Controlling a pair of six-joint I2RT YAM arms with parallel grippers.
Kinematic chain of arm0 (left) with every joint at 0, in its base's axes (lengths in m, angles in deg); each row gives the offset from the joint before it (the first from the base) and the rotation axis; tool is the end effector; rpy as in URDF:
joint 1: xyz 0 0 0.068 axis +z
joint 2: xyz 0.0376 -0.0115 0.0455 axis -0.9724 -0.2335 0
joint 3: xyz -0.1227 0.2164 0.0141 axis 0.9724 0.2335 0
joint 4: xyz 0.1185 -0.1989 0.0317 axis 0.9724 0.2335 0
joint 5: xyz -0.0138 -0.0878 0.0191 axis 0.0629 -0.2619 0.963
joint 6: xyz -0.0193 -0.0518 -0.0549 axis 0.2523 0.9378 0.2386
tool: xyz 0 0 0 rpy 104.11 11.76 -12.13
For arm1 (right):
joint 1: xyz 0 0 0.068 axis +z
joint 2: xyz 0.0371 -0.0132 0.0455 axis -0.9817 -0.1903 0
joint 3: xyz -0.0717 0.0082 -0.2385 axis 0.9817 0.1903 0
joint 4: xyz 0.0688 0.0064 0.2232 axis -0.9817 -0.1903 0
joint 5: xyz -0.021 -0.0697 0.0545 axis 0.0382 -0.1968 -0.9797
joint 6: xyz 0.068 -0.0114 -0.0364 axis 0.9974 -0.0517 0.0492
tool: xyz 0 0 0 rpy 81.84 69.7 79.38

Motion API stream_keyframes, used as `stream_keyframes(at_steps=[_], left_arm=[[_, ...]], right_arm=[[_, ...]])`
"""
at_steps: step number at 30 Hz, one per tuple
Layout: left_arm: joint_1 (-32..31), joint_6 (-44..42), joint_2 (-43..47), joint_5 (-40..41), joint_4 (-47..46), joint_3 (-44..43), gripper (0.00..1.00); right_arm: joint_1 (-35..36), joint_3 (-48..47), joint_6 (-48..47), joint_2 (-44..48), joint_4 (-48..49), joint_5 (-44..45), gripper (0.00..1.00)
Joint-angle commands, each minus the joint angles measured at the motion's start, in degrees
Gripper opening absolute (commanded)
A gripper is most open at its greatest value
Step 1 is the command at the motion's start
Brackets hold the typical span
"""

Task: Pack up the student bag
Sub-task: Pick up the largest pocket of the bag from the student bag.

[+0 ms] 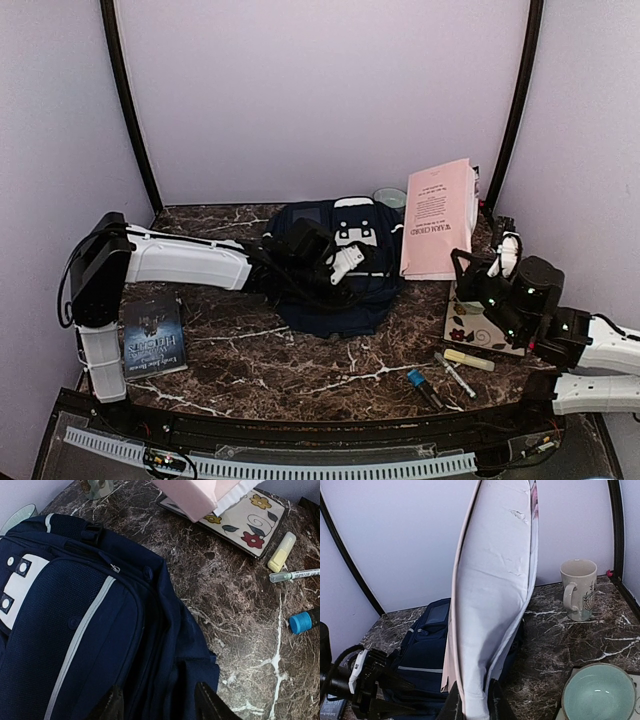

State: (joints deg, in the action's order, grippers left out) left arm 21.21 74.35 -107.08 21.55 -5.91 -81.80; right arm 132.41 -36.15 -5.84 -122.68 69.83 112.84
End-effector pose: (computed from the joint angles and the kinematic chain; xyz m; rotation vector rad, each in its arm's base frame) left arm 0.2401 -0.3591 0.1918 1.2708 1.8350 -0.5489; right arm 0.1401 0.1212 0.2558 0.0898 1.6651 0.5132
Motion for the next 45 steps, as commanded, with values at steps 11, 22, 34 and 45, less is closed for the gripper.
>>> stream_keyframes(at_steps=[11,22,34,45], left_arm=[[2.03,-3.13,-4.51,-0.98,6.66,-6.04,0.32],[4.79,-1.27,-0.3,3.38,6.89,-6.41,0.0],[8.33,6.14,2.35,4.54,8.87,-13.87,0.0],[10.78,8.91,1.82,7.61,6.44,-16.22,0.0]], right_arm=[[-0.12,1.51,-0.12,2.97,1.58,-0.54,0.0],[-0.13,2.01,1.75,4.49,1.47,-3.87,0.0],[-0.13,2.27,7.78,8.99,-3.52,-14.83,0.0],[-0.12,5.68,14.25,11.59,-7.96,-32.95,0.0]])
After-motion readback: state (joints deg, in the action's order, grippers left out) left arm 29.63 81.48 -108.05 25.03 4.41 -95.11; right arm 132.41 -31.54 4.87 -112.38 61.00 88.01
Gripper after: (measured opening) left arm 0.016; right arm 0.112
